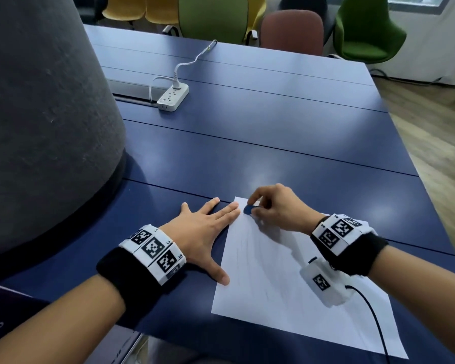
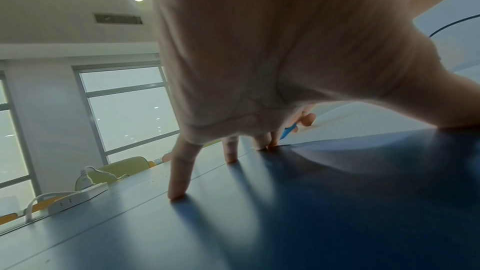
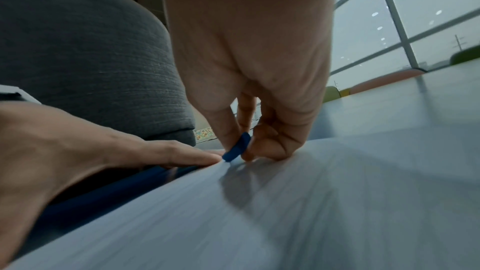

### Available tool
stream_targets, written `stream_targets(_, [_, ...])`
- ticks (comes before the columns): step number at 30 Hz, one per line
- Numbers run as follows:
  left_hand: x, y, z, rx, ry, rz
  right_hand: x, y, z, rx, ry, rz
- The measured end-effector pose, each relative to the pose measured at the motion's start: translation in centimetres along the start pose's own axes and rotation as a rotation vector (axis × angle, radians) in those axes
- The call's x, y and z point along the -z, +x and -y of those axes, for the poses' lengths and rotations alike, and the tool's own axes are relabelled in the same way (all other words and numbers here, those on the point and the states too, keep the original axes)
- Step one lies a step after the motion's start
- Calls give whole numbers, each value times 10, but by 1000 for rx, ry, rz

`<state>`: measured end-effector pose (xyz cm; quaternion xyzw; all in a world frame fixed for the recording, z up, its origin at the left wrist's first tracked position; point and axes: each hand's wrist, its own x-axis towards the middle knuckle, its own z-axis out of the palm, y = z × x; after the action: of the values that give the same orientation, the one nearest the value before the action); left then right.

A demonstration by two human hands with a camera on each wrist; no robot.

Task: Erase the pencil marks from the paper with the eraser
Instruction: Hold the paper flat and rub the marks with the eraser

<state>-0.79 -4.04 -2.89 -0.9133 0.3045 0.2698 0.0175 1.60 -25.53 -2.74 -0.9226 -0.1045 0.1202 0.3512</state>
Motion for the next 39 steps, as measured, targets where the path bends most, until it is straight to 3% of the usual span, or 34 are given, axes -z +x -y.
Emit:
stream_targets(5, [0, 1, 3, -9, 26, 2, -5, -13, 3, 45, -12, 165])
stream_targets(8, [1, 1, 3, -11, 40, 5, 0, 0, -2, -2, -30, 36])
stream_targets(10, [1, 2, 3, -13, 45, 2, -1, -1, -3, -3, -16, 24])
stream_targets(14, [0, 2, 3, -8, 38, 1, -6, -20, 6, 77, -42, 194])
stream_targets(19, [1, 2, 3, -13, 45, 5, -1, -6, -2, 7, -44, 17])
stream_targets(24, [0, 2, 3, -10, 22, 3, -4, -17, 7, 81, -67, 172])
stream_targets(28, [0, 2, 3, -12, 35, 0, 0, -3, 0, 14, -39, 28])
stream_targets(33, [-1, 2, 3, -9, 23, 3, -5, -20, 10, 84, -62, 217])
stream_targets(37, [-1, 2, 3, -11, 23, 5, 0, -3, 1, 18, -49, 39])
stream_targets(39, [-1, 2, 3, -7, 21, 5, -3, -5, 1, 10, -18, 39])
